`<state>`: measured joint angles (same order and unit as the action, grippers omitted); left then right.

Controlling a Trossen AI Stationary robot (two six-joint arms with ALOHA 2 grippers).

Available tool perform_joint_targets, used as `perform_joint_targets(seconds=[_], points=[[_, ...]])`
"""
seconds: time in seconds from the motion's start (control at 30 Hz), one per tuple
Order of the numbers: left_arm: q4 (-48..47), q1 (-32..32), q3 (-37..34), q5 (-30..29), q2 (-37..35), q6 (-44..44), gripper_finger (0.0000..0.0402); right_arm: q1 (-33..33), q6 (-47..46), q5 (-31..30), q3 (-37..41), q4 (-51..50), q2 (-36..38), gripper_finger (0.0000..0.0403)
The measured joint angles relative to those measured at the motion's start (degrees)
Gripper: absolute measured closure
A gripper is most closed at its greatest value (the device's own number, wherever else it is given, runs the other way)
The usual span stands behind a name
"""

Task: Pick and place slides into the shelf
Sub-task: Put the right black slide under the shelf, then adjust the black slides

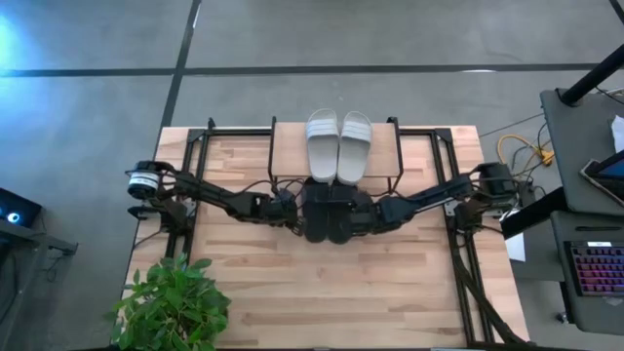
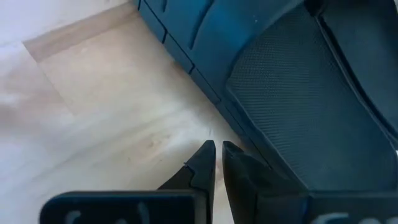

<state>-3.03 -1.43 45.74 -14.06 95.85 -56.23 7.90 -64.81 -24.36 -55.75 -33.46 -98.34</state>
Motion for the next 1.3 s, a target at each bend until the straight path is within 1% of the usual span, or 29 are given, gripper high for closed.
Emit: perform_joint_targets(seconds=[0.17, 0.37, 0.47, 0.6, 0.77, 0.93, 1.0, 1.07, 1.17, 1.23, 1.3], points=[[1.04, 0.33, 0.00, 0.12, -0.24, 0.21, 0.0387, 2.80, -5.20, -5.93, -2.39, -9.83, 3.07, 0.0394], [3.57, 0.77, 0.06, 0.32, -0.24, 3.12, 0.0387, 6.47, -12.14, -10.12, -4.12, -20.44, 6.82, 0.0394], [4.76, 1.66, 0.00, 0.29, -0.26, 3.27, 0.0387, 7.82, -14.26, -10.46, -4.64, -22.82, 7.81, 0.0394], [8.57, 2.64, 0.02, 0.37, 0.39, 6.15, 0.0387, 9.36, -15.59, -11.37, -5.32, -24.04, 7.92, 0.0394], [8.81, 3.13, 0.22, 0.96, 0.39, 6.23, 0.0387, 10.17, -15.81, -11.16, -5.83, -25.41, 7.44, 0.0394], [8.59, 3.08, 0.15, 5.41, 0.33, 8.80, 0.0387, 10.58, -15.71, -8.84, -5.63, -26.73, 7.58, 0.0394], [8.24, 2.92, 0.05, 7.19, -0.02, 8.81, 0.0387, 11.03, -13.46, -5.89, -5.63, -25.32, 7.64, 0.0394], [6.06, 2.43, -0.02, 9.06, -1.30, 8.87, 0.0387, 11.74, -10.78, -1.45, -5.57, -22.10, 7.67, 0.0394], [2.44, 0.65, -0.05, 9.58, -3.98, 8.90, 0.0387, 13.53, -9.46, 3.50, -5.19, -15.91, 7.56, 0.0394], [0.64, -0.99, -0.26, 9.59, -6.31, 8.88, 0.0387, 14.59, -10.85, 5.19, -4.52, -10.66, 7.52, 0.0394], [0.73, -3.18, -0.26, 9.57, -8.46, 8.76, 0.0387, 15.39, -13.36, 5.33, -3.42, -5.75, 7.44, 0.0394]])
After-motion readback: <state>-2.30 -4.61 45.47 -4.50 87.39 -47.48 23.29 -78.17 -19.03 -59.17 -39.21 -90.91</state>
